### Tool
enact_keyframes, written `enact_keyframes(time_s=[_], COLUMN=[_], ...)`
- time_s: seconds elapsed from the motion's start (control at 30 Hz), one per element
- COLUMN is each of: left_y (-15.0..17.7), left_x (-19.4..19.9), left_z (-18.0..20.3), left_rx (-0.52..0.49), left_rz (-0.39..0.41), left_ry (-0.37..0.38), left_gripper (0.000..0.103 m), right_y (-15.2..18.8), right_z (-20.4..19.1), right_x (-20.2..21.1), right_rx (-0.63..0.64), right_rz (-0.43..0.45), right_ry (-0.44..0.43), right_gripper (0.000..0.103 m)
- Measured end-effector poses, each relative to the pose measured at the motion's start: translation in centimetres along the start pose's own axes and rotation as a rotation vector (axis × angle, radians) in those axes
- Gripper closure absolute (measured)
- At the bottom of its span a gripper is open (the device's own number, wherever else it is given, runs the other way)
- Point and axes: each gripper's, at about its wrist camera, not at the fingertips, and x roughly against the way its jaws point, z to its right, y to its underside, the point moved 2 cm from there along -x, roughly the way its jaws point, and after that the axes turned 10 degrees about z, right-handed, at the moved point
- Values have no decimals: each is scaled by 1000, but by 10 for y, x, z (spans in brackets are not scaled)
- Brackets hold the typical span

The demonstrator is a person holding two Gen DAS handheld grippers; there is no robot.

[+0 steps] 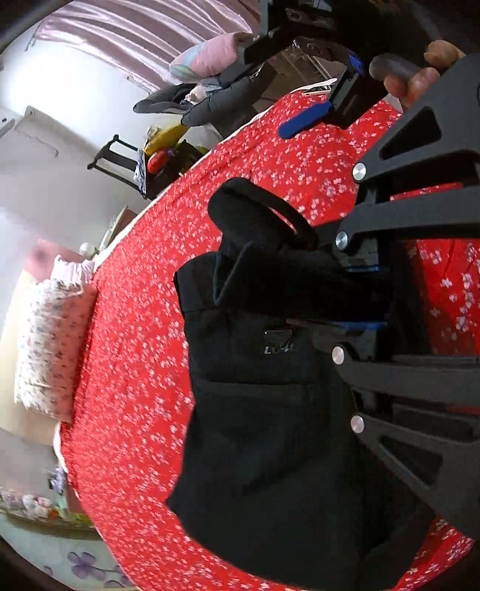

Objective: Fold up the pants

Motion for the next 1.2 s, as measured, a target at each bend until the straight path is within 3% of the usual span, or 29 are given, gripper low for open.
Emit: enact_keyframes(time_s=[0.17,0.3,0.43,0.53,0.6,0.63,0.67,0.73,0.8,0.93,1.0,1.07,1.1,1.13,1.2], left_y=[15,31,36,34,36,34,30,18,6,-9,-9,-5,-1,4,13], left_x=[-12,-28,-26,-16,1,17,30,52,63,67,63,54,49,41,34], left_z=[23,33,40,37,29,20,12,-14,-42,-111,-130,-144,-150,-156,-158], left_rx=[-86,-201,-320,-318,-278,-223,-177,-64,4,39,74,76,67,61,6], left_rz=[-3,-53,-54,-68,-64,-23,21,66,106,151,141,116,94,68,59], left_ry=[-26,-75,-101,-47,61,162,201,284,241,-18,-36,-92,-130,-156,-183], left_gripper=[87,84,74,63,38,8,2,2,2,2,2,2,2,2,2], right_y=[2,3,2,0,0,0,1,5,13,48,65,79,87,91,91], right_z=[1,0,-2,0,-2,-4,-6,-15,-26,-49,-54,-46,-31,-23,-14], right_x=[-3,-3,-3,-1,0,0,0,-3,-8,-30,-40,-53,-64,-68,-68], right_rx=[-5,26,37,39,45,52,60,93,130,219,225,242,272,273,224], right_rz=[-9,-6,0,5,8,6,3,-19,-66,-278,-374,-451,-493,-516,-509], right_ry=[4,23,31,30,19,11,4,-28,-78,-184,-214,-123,20,65,58], right_gripper=[17,17,17,17,17,17,17,17,17,17,17,17,19,22,22])
